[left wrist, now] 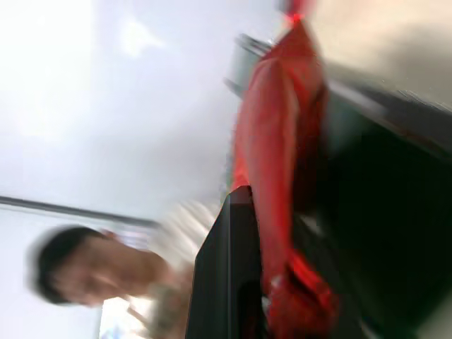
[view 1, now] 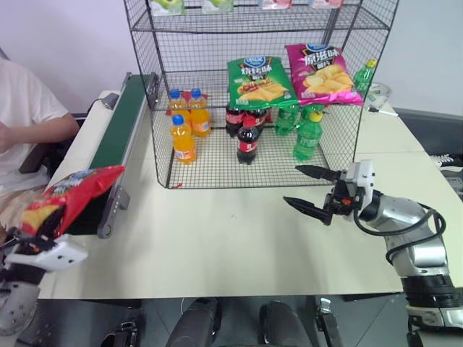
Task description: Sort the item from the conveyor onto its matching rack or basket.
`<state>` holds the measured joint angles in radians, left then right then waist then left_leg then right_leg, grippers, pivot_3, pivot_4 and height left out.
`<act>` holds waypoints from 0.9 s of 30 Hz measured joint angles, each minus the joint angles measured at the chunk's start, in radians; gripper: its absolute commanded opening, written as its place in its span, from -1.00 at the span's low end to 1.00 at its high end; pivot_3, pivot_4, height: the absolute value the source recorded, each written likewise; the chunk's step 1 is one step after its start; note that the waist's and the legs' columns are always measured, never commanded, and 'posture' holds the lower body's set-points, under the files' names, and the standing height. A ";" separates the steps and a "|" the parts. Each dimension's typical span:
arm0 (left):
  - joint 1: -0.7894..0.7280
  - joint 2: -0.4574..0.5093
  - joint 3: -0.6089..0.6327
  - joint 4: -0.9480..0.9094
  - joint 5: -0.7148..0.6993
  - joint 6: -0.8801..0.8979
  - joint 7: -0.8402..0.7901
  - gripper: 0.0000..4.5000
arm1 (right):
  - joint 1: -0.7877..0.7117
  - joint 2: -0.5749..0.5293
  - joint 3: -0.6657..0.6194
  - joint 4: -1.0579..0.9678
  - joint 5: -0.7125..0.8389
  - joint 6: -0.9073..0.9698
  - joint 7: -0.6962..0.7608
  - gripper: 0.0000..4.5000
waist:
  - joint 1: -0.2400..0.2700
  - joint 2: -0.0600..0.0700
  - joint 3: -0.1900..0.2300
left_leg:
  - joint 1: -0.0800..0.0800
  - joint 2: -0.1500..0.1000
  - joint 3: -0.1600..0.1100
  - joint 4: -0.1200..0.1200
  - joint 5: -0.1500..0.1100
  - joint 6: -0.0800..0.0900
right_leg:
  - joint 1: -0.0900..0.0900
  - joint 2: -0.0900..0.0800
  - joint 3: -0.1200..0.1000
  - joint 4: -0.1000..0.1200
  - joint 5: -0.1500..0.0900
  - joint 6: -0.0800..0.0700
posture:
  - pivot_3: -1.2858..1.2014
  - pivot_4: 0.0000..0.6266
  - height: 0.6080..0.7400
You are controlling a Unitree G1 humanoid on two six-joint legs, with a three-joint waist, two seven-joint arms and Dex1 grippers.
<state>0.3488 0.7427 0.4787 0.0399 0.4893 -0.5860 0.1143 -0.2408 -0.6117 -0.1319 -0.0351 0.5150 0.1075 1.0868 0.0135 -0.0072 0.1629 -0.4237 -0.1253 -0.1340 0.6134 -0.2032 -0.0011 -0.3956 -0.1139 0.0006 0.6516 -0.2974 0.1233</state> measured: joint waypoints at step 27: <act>-0.767 -0.068 -0.366 -0.039 0.131 0.168 -0.091 -0.97 | 0.044 0.157 -0.050 -0.087 -0.102 -0.185 -0.329 1.00 | -0.009 0.001 0.000 | 0.003 -0.001 0.001 -0.001 0.004 -0.002 | 0.001 0.002 0.001 0.010 0.001 0.002 | 0.03 -0.52 1.00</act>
<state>-0.4182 0.6751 0.1127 0.0005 0.6200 -0.4180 0.0237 -0.1970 -0.4548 -0.1815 -0.1226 0.4127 -0.0771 0.7579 0.0042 -0.0067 0.1627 -0.4204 -0.1264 -0.1331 0.6127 -0.1996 -0.0027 -0.3944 -0.1117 0.0018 0.6618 -0.2966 0.1249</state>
